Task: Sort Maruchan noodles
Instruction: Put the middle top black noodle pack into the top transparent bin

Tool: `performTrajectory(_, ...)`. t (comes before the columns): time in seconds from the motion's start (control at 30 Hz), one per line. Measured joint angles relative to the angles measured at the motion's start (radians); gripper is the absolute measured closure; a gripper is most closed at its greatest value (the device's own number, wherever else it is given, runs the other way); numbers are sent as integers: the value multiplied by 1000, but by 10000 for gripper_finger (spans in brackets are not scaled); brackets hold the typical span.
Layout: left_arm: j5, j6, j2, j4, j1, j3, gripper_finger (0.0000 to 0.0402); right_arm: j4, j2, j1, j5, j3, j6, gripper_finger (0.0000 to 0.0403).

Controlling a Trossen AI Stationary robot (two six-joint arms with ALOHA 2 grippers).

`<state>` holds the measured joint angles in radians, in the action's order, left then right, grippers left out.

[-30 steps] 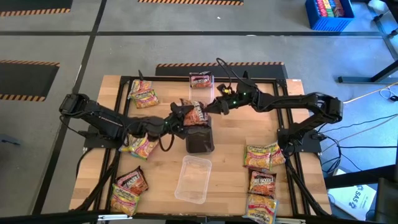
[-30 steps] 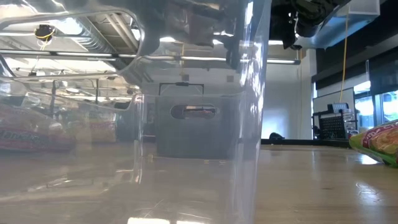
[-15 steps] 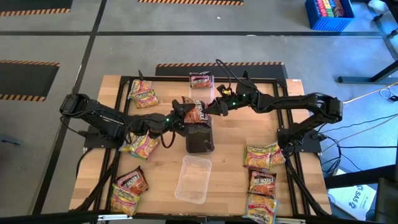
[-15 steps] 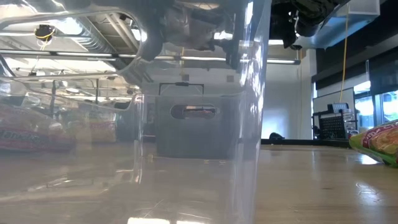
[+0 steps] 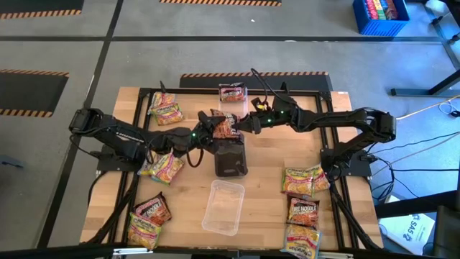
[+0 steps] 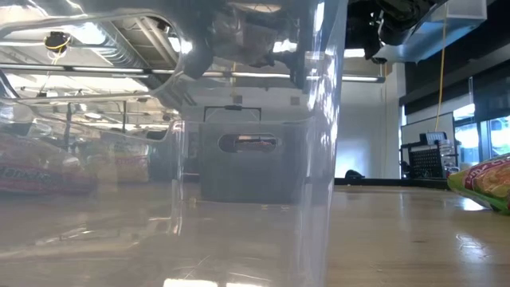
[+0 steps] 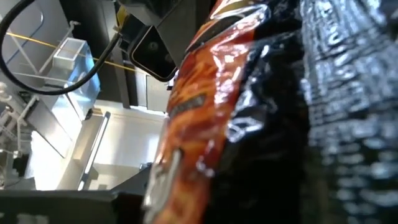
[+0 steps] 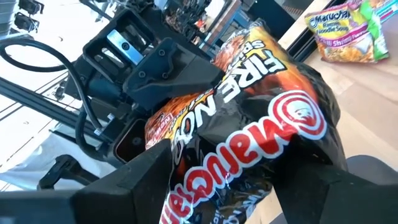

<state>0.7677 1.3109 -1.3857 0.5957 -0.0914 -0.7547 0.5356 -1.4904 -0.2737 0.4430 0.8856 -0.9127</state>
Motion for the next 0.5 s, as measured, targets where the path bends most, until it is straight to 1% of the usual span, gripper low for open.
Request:
performTrajectory(0.1,9,-3,0,4,0,0,232,14,-1,0,-3,0,0,164)
performTrajectory(0.33,45,-65,0,8,4,0,232,41,-1,-2,2,0,0,165)
performTrajectory(0.5,12,-94,0,10,4,0,232,40,-1,-2,9,0,0,165)
